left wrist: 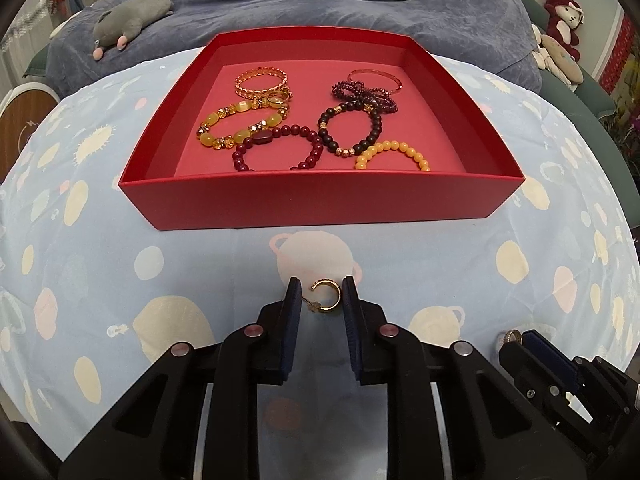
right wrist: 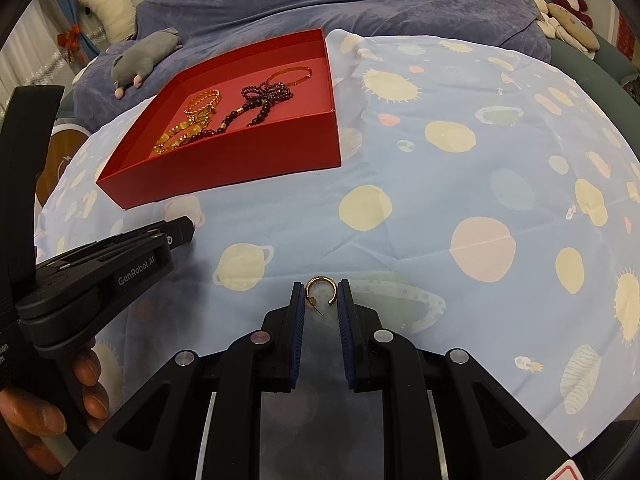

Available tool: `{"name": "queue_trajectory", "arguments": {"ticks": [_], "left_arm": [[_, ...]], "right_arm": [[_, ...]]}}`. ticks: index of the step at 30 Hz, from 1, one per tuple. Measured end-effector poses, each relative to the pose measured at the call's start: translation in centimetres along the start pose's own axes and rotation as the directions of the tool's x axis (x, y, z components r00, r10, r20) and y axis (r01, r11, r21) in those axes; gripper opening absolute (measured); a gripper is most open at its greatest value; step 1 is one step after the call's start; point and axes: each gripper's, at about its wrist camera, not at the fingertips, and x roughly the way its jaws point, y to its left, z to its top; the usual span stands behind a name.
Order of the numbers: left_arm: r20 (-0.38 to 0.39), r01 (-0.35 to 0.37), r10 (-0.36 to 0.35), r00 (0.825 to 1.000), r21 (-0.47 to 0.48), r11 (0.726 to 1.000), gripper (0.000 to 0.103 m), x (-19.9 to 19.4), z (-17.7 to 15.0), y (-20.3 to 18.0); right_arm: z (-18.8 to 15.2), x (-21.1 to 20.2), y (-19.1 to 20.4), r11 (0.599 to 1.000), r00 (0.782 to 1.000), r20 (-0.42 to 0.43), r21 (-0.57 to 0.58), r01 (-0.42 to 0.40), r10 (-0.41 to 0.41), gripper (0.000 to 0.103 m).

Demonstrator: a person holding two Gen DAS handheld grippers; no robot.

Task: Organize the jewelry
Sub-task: 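Lower the earring into the red box with the left tool while the right tool lowers its earring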

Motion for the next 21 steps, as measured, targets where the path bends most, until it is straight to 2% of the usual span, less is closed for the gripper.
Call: {"name": "queue_trajectory", "arguments": {"ticks": [21], "left_arm": [[0.020, 0.023, -0.023, 1.000, -0.015, 1.000, 0.020, -6.4, -1.9, 1.4]], "right_arm": [[0.6, -5.6, 4.4, 0.997, 0.993, 0.104, -0.067, -0.045, 0.052, 0.016]]}}
